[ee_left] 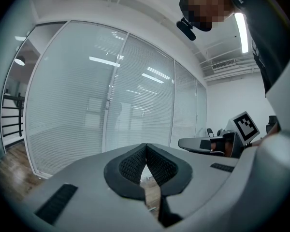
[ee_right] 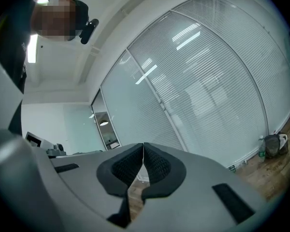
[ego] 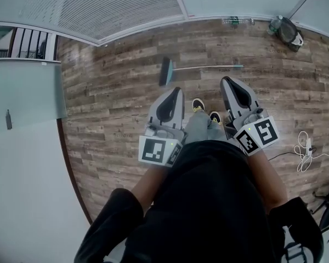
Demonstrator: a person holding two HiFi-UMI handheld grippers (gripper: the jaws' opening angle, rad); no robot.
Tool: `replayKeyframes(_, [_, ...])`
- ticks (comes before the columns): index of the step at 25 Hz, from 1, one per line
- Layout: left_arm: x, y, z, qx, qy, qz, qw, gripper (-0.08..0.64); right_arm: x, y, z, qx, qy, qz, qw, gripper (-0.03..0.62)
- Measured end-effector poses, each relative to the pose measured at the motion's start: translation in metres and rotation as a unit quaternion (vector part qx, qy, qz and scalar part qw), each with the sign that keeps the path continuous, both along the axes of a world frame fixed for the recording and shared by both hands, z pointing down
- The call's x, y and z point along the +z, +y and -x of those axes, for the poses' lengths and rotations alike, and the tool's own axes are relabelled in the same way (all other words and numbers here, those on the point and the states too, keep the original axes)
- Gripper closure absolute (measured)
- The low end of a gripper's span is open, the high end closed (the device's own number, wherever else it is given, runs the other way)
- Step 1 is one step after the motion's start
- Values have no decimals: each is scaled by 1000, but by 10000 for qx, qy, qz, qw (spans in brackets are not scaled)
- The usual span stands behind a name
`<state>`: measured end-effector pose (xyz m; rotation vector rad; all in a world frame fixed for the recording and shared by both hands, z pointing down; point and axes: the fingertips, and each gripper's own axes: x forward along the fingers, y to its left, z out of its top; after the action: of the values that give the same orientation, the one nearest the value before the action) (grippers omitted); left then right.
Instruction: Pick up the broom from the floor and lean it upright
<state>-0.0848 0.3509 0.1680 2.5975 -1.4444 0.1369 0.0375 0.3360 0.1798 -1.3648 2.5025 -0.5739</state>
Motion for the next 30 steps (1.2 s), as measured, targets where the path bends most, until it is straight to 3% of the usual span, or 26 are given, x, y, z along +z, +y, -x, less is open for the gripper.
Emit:
replayKeyframes(6, [4,-27,15,26,148,74,9999,537,4,-26,17,-1,107,102,9999,572])
replayKeyframes(20, [6,-117,96,-178,526,-76,9984,537,-4,-102,82,-164,746,-8,9971,572])
replayKeyframes(30, [15,-142,103,-207,640,44,9977,537,-3,-130,85,-196,889,78,9958,572])
